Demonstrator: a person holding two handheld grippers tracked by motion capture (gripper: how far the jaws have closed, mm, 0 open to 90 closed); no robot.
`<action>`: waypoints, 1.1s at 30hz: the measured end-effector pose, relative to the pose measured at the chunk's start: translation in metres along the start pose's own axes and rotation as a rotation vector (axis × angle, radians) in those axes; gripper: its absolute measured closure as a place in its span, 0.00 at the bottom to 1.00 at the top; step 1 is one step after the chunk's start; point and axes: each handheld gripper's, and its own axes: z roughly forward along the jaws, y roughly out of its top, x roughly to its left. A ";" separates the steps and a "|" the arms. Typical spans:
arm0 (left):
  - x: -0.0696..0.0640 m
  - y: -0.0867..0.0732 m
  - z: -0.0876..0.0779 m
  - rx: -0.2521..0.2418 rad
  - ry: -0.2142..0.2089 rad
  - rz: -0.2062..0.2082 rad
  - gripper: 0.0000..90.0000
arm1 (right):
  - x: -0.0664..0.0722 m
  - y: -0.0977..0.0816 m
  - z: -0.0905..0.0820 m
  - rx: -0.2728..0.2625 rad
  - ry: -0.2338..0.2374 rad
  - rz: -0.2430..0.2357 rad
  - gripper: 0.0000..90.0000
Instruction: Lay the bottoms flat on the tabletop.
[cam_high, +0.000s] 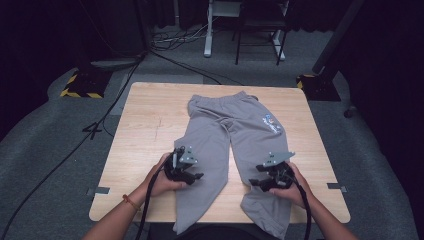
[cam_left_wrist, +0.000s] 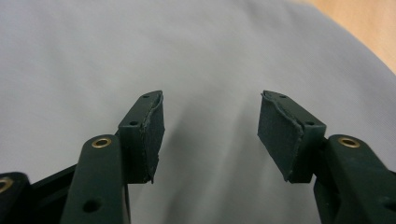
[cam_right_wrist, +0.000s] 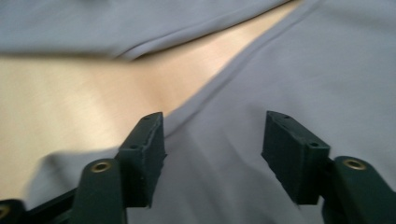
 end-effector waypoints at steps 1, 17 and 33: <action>-0.005 -0.004 0.000 0.000 -0.010 0.003 0.46 | 0.007 -0.002 0.000 0.014 0.017 -0.009 0.45; -0.038 -0.049 -0.035 -0.026 0.018 -0.066 0.48 | 0.054 -0.019 -0.032 0.025 0.097 -0.065 0.67; -0.022 -0.046 -0.030 -0.065 0.021 -0.109 0.34 | 0.051 -0.042 -0.022 0.071 0.085 -0.002 0.49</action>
